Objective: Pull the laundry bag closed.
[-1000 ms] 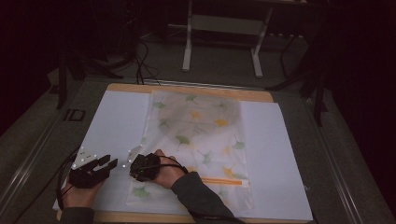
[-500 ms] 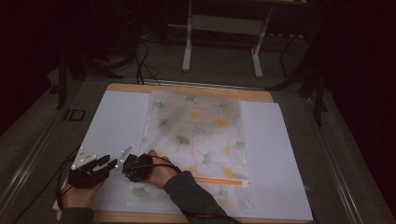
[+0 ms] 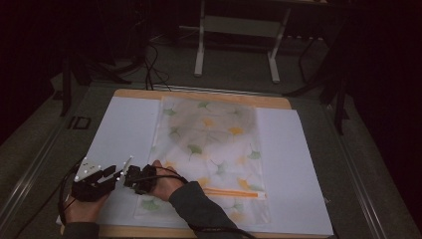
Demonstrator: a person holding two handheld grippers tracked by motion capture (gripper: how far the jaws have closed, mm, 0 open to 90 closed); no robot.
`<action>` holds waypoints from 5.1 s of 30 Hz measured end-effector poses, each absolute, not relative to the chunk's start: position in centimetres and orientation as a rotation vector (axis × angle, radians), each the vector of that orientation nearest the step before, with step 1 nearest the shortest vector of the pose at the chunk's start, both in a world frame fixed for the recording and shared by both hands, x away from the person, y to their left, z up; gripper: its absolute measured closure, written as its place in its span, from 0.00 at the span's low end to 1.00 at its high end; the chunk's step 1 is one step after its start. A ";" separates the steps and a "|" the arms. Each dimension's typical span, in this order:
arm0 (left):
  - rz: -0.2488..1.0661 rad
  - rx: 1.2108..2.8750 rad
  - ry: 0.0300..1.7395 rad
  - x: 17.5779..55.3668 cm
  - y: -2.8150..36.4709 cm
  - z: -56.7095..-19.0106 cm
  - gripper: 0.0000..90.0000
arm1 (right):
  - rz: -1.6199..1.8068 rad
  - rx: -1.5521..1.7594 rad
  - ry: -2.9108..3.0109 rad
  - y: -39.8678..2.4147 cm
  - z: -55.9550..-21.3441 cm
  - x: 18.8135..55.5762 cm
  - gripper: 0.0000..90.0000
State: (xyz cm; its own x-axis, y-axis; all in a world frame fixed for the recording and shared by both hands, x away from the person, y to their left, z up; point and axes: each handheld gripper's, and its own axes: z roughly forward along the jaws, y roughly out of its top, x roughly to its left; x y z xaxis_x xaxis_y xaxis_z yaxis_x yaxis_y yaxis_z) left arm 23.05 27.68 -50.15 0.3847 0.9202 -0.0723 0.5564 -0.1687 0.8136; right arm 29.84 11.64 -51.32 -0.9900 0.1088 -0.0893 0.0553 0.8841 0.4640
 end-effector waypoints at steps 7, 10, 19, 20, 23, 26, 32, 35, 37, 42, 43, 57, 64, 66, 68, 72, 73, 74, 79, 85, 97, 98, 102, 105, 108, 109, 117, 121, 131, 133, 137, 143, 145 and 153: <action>0.576 1.850 1.281 23.0 27.8 -50.1 0.70 | 0.706 0.132 2.951 11.9 -51.4 29.7 0.92; 0.579 1.847 1.284 23.0 27.9 -50.1 0.70 | 0.739 0.147 2.943 11.8 -51.1 29.7 0.92; 0.581 1.840 1.287 23.0 28.0 -50.1 0.70 | 0.818 0.157 2.912 10.9 -50.1 29.6 0.93; 0.580 1.840 1.288 23.0 28.0 -50.1 0.70 | 0.811 0.160 2.914 10.8 -50.1 29.7 0.93; 0.580 1.841 1.288 23.0 28.0 -50.1 0.70 | 0.817 0.171 2.912 10.4 -50.1 29.8 0.93; 0.579 1.840 1.289 23.0 28.0 -50.1 0.70 | 0.815 0.179 2.921 10.2 -50.2 29.9 0.90; 0.579 1.843 1.286 23.0 27.9 -50.1 0.70 | 0.787 0.182 2.935 10.9 -50.4 29.7 0.83; 0.579 1.839 1.289 23.0 28.1 -50.1 0.70 | 0.725 0.207 2.940 11.4 -51.1 29.9 0.84; 0.578 1.839 1.291 23.0 28.1 -50.1 0.70 | 0.716 0.213 2.938 11.5 -51.2 30.0 0.86; 0.578 1.839 1.289 23.0 27.9 -50.1 0.70 | 0.668 0.200 2.960 12.1 -51.3 29.9 0.92; 0.578 1.839 1.289 23.0 27.9 -50.1 0.70 | 0.668 0.200 2.960 12.1 -51.3 29.9 0.92; 0.581 1.836 1.291 23.0 28.0 -50.1 0.70 | 0.757 0.211 2.897 11.2 -50.0 29.5 0.94; 0.581 1.839 1.290 23.0 28.0 -50.2 0.70 | 0.736 0.255 2.883 10.4 -49.9 29.8 0.93; 0.581 1.840 1.290 23.0 28.0 -50.2 0.70 | 0.731 0.251 2.885 10.4 -50.0 29.9 0.93; 0.583 1.839 1.291 23.0 28.1 -50.1 0.70 | 0.734 0.256 2.892 10.2 -50.0 29.8 0.93; 0.580 1.839 1.294 23.0 28.1 -50.2 0.70 | 0.711 0.232 2.909 10.0 -49.8 29.6 0.91; 0.580 1.839 1.293 23.0 28.1 -50.2 0.70 | 0.704 0.230 2.909 10.0 -49.8 29.6 0.90; 0.582 1.841 1.292 23.0 28.1 -50.2 0.70 | 0.701 0.239 2.913 9.9 -49.8 29.7 0.90; 0.579 1.842 1.292 23.0 28.0 -50.2 0.70 | 0.684 0.298 2.916 9.8 -50.2 30.4 0.90; 0.584 1.833 1.296 22.9 28.2 -50.1 0.70 | 0.725 0.311 2.891 9.6 -50.0 30.3 0.89; 0.589 1.824 1.297 22.8 28.4 -50.0 0.70 | 0.763 0.305 2.858 11.2 -50.3 30.0 0.80; 0.589 1.823 1.297 22.8 28.4 -50.0 0.70 | 0.752 0.300 2.861 11.3 -50.5 30.1 0.80; 0.589 1.824 1.297 22.9 28.4 -50.0 0.70 | 0.709 0.298 2.856 11.2 -50.8 30.2 0.80; 0.590 1.824 1.298 22.9 28.4 -50.1 0.70 | 0.711 0.313 2.855 10.7 -50.6 30.4 0.80; 0.590 1.824 1.299 22.9 28.4 -50.1 0.70 | 0.697 0.316 2.868 10.3 -50.5 30.4 0.80; 0.590 1.824 1.300 22.9 28.4 -50.1 0.70 | 0.691 0.313 2.875 10.2 -50.4 30.4 0.80; 0.593 1.826 1.299 22.9 28.4 -50.1 0.70 | 0.689 0.331 2.888 9.5 -49.5 30.5 0.79; 0.594 1.827 1.299 22.8 28.4 -50.1 0.70 | 0.710 0.333 2.896 9.6 -49.2 30.3 0.77; 0.596 1.810 1.306 22.7 28.8 -50.0 0.70 | 0.721 0.345 2.891 11.5 -50.5 29.6 0.70; 0.594 1.809 1.307 22.7 28.8 -50.0 0.70 | 0.692 0.330 2.908 11.6 -50.6 29.6 0.72; 0.597 1.809 1.308 22.7 28.8 -50.0 0.70 | 0.691 0.346 2.935 11.1 -50.4 29.6 0.74; 0.595 1.814 1.310 22.8 28.7 -50.1 0.69 | 0.665 0.326 2.972 10.8 -50.1 29.6 0.76; 0.595 1.812 1.310 22.8 28.7 -50.1 0.69 | 0.648 0.313 2.982 10.7 -50.1 29.6 0.77; 0.596 1.809 1.309 22.8 28.7 -50.1 0.69 | 0.595 0.291 3.042 10.2 -50.1 30.0 0.84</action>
State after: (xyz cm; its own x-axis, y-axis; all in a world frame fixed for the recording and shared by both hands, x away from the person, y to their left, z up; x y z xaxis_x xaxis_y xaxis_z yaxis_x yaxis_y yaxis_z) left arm 22.76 28.70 -50.07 0.3511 0.9329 -0.0798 0.5523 -0.1375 0.8222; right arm 30.02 10.18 -50.10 -0.9821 0.1881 0.0084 0.1774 0.9096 0.3757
